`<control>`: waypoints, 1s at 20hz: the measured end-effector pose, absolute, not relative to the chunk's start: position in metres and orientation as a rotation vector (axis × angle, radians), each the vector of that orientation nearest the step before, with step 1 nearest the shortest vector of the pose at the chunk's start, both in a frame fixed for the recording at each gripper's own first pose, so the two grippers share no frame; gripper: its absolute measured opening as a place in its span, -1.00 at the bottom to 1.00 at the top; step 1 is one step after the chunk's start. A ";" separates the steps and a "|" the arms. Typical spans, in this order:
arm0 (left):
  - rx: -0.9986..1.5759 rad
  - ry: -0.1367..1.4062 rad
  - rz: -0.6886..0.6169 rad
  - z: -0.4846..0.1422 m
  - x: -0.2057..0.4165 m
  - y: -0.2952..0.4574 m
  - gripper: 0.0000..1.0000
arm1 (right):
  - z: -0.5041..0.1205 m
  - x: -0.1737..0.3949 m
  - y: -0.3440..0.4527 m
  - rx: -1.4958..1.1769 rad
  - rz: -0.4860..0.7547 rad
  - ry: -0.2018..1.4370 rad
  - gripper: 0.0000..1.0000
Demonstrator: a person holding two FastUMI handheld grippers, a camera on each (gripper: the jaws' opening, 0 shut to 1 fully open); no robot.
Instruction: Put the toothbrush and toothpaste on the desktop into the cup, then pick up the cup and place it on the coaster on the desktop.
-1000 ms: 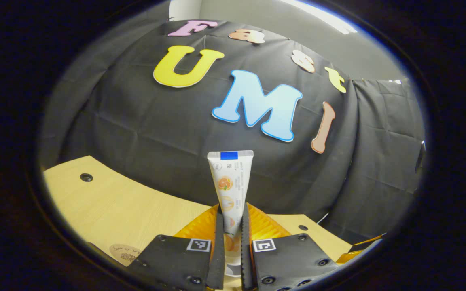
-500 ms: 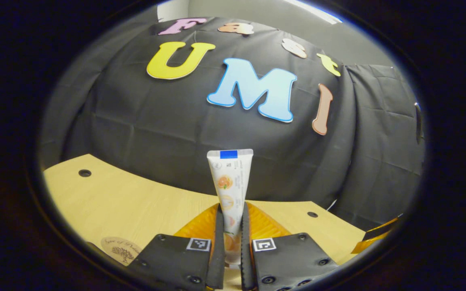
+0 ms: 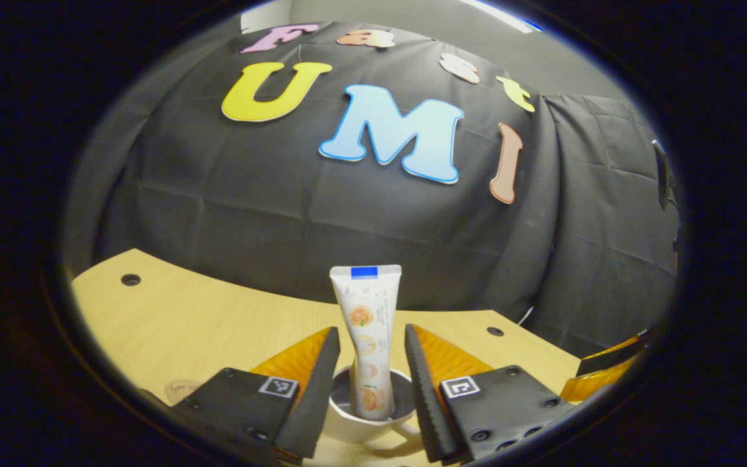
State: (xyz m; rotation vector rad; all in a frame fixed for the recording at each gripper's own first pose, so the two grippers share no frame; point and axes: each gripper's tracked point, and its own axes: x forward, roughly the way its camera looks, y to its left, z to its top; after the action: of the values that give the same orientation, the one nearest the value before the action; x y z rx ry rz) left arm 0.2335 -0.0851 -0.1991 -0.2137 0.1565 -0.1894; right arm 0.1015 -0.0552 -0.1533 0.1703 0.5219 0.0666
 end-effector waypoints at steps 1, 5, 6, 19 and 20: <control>-0.220 0.156 -0.189 -0.200 0.231 -0.082 0.59 | -0.152 0.102 -0.053 0.166 0.067 0.521 0.68; -0.224 0.150 -0.189 -0.185 0.215 -0.074 0.89 | -0.151 0.107 -0.038 0.147 0.091 0.526 0.69; -0.219 0.147 -0.196 -0.178 0.209 -0.070 0.99 | -0.151 0.109 -0.033 0.138 0.100 0.534 0.69; -0.161 0.132 -0.149 -0.119 0.153 -0.016 0.96 | -0.180 0.133 0.041 -0.033 0.284 0.713 0.68; -0.158 0.140 -0.141 -0.119 0.150 -0.011 0.96 | -0.185 0.133 0.045 -0.051 0.290 0.733 0.69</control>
State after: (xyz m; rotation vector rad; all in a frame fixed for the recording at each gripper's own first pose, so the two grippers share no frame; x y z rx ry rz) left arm 0.1495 -0.0114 -0.1194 -0.1585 0.1398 -0.1413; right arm 0.1330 0.0449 -0.1855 -0.0506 0.7331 0.2897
